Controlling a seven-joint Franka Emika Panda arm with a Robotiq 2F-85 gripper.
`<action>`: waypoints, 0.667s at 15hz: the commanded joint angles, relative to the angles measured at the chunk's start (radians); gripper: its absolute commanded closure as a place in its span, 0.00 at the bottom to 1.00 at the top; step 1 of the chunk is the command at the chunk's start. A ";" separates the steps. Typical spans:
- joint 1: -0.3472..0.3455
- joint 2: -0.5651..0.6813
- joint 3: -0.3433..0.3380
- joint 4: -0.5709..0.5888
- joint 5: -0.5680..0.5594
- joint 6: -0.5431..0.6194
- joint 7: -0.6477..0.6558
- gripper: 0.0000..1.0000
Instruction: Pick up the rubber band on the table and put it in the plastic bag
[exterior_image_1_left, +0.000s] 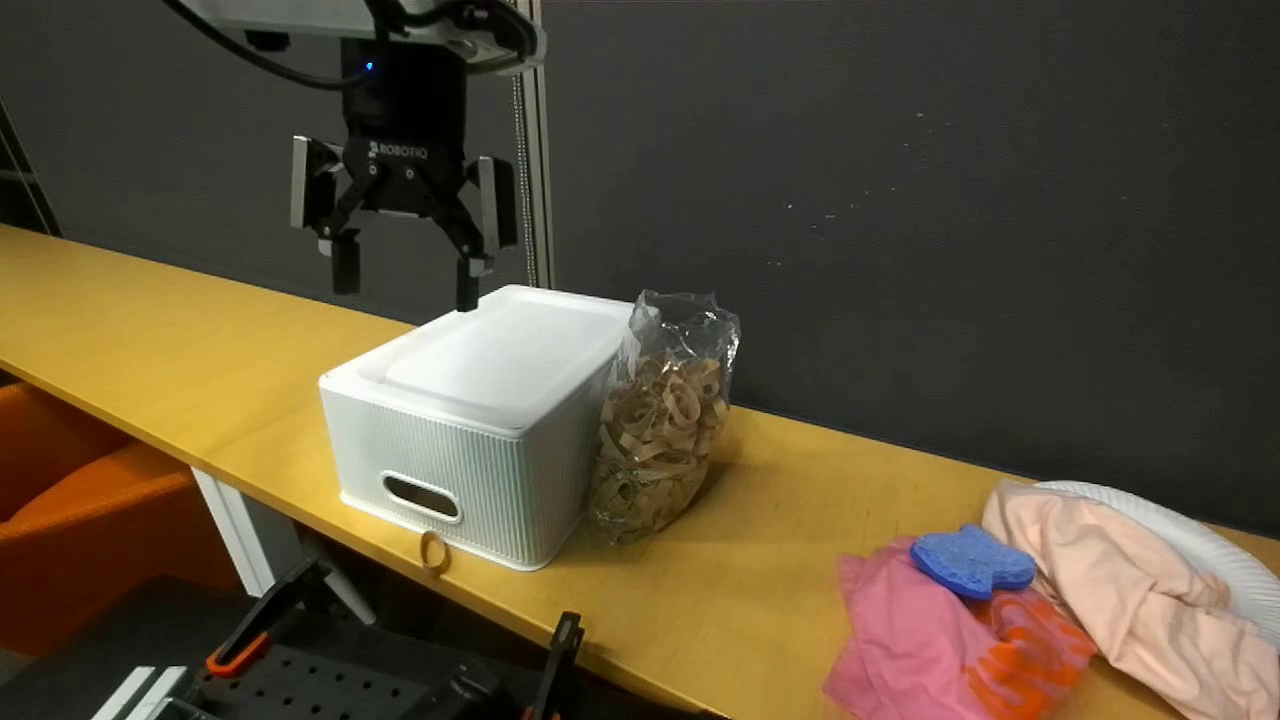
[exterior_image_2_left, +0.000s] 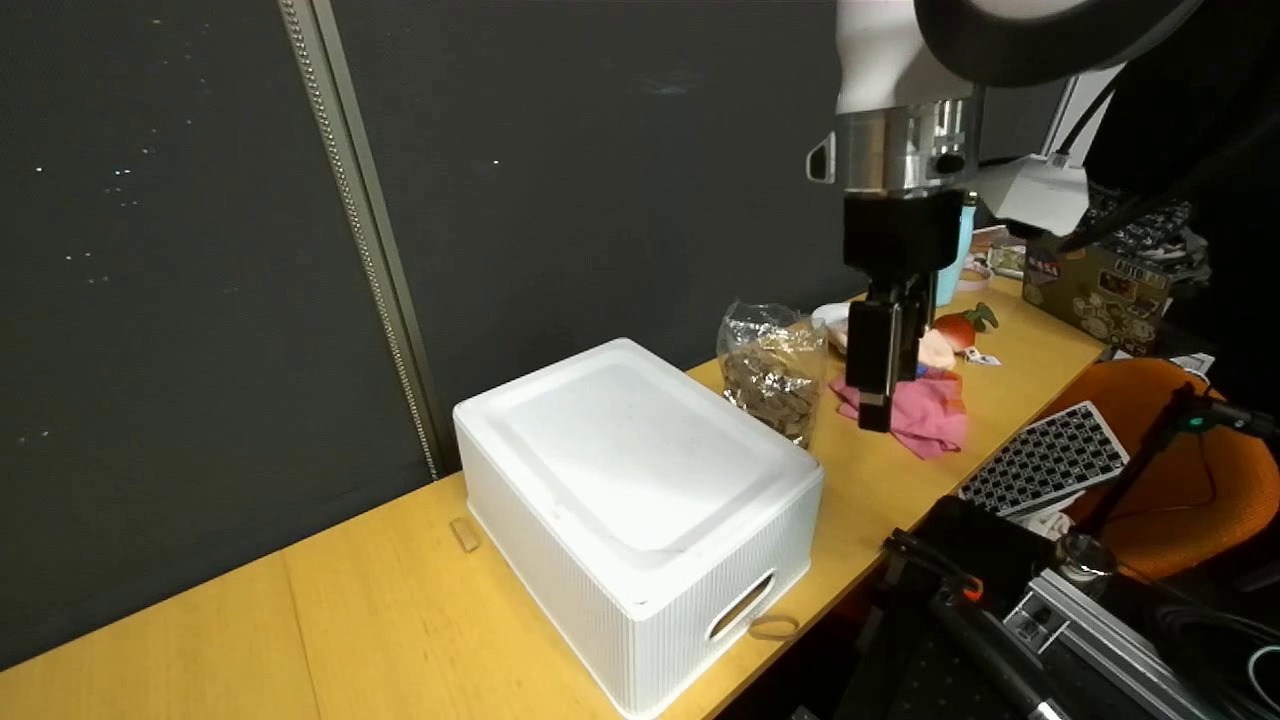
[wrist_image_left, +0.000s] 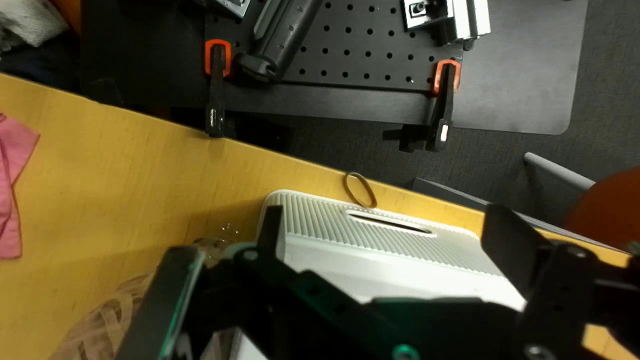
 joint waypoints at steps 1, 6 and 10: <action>0.016 -0.004 0.025 0.044 -0.022 -0.028 0.026 0.00; 0.024 -0.067 0.085 -0.061 -0.082 0.023 0.144 0.00; 0.027 -0.176 0.126 -0.217 -0.125 0.064 0.284 0.00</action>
